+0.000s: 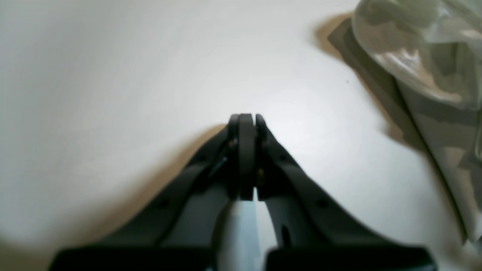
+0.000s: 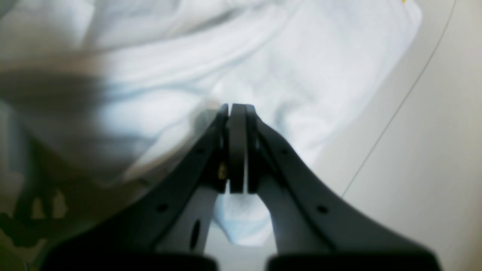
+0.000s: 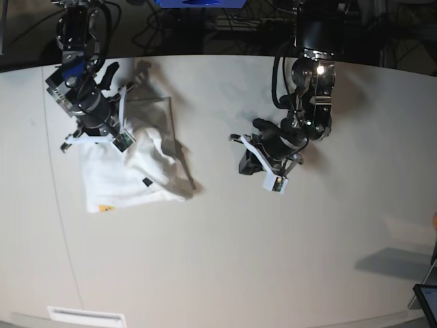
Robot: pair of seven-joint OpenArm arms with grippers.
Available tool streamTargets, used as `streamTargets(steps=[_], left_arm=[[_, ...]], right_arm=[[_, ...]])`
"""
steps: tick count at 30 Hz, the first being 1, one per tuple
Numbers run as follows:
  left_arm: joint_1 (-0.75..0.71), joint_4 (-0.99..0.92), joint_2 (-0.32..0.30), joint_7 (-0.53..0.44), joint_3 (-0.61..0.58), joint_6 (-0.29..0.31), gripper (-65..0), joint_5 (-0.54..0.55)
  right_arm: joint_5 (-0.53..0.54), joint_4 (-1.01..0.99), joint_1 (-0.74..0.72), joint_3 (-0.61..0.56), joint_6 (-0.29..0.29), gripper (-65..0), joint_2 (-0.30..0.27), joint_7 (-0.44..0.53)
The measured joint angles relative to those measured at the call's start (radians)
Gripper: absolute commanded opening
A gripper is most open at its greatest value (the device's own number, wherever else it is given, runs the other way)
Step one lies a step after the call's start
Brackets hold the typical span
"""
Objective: Fold the T-shirt properly
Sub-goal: 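Press the folded layer flat with the right gripper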
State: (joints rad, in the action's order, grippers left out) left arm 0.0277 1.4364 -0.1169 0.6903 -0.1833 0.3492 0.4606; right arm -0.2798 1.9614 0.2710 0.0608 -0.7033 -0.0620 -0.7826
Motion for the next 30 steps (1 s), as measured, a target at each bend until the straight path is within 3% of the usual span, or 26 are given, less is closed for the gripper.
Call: streamTargets(steps=[12,15,22,30], left_arm=[[0.0,-0.002,-0.001,-0.003,0.0,0.0,-65.0,0.0],[0.0,-0.002,0.0,-0.002,0.0,0.0,-65.0,0.0],[0.0,-0.002,-0.002,-0.003,0.0,0.0,-65.0,0.001],[0.0,-0.003,-0.002,-0.003,0.0,0.0,-65.0,0.001]], right_arm=[[-0.001,0.016,0.118,-0.092,-0.003,-65.0,0.051,0.003],[-0.005,0.02,0.14,-0.087,0.002,-65.0,0.048,0.073],[-0.259,0.02,0.085,-0.084,-0.004,-65.0,0.047,0.089],[-0.278,0.022,-0.035,-0.088,-0.004,-65.0,0.05,0.089]])
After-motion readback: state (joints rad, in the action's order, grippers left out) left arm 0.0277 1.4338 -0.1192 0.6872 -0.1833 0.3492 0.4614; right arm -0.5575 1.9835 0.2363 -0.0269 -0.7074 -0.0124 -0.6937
